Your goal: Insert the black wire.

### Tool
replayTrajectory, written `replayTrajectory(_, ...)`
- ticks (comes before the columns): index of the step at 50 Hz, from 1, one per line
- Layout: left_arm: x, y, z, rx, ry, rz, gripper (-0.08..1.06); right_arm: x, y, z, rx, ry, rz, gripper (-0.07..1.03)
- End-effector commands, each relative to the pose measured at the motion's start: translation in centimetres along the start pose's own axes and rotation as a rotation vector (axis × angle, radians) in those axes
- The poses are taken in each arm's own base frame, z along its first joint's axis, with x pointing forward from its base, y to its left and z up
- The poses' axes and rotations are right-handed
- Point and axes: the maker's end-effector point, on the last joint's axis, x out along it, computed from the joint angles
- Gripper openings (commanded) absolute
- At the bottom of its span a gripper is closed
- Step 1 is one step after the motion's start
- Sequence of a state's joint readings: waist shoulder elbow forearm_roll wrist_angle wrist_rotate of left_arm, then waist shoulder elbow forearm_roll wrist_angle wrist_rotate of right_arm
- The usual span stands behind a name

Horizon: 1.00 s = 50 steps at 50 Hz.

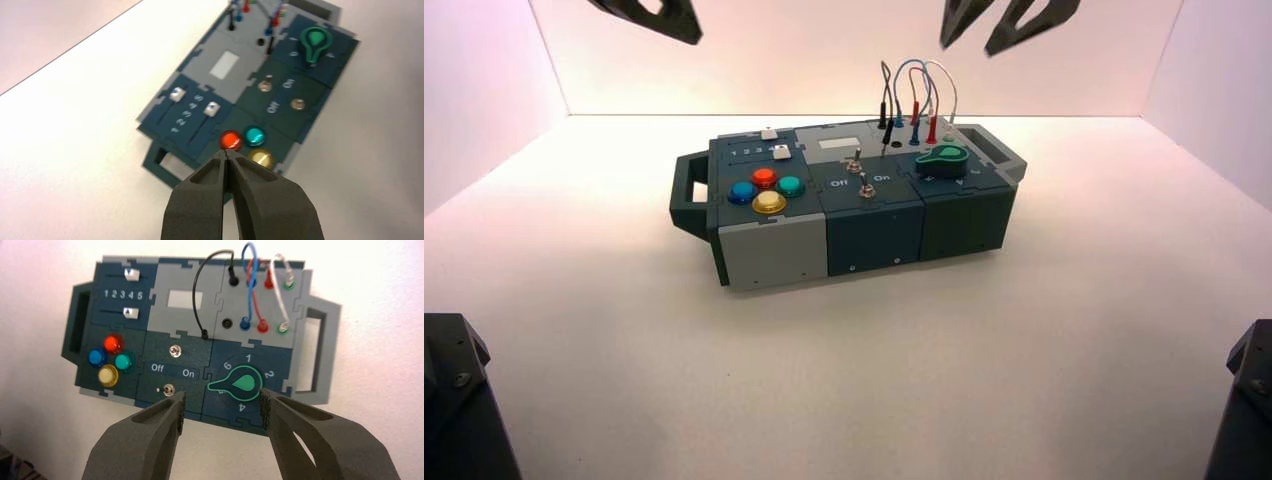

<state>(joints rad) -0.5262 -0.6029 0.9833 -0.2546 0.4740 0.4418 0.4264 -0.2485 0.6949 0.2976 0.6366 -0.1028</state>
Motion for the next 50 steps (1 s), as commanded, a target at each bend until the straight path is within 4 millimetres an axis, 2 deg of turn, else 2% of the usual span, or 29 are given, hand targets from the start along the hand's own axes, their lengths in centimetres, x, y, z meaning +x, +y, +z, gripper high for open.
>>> replayTrajectory(1,-0.5,-0.7,1.6,0.027,-0.044,-0.014,-0.03,0.5,1.0,1.3,-0.014,-0.031,0.013,0.75)
replayTrajectory(17,-0.4,-0.5,2.3,0.02,-0.089,0.004,-0.03,3.3,1.1,2.3,-0.008,-0.026,0.009,0.74)
replayTrajectory(30,0.4,-0.2,1.9,0.021,-0.095,0.019,-0.03,5.7,0.9,2.8,-0.015,0.018,0.002,0.73)
replayTrajectory(31,0.9,-0.2,1.7,0.019,-0.077,0.016,-0.03,6.5,1.0,2.6,-0.019,0.035,0.002,0.71)
replayTrajectory(36,1.3,-0.2,1.4,0.019,-0.062,0.014,-0.03,7.5,1.0,2.5,-0.024,0.056,0.0,0.7)
replayTrajectory(50,1.7,-0.2,1.3,0.022,-0.05,0.012,-0.03,8.9,1.0,3.2,-0.03,0.069,-0.001,0.67)
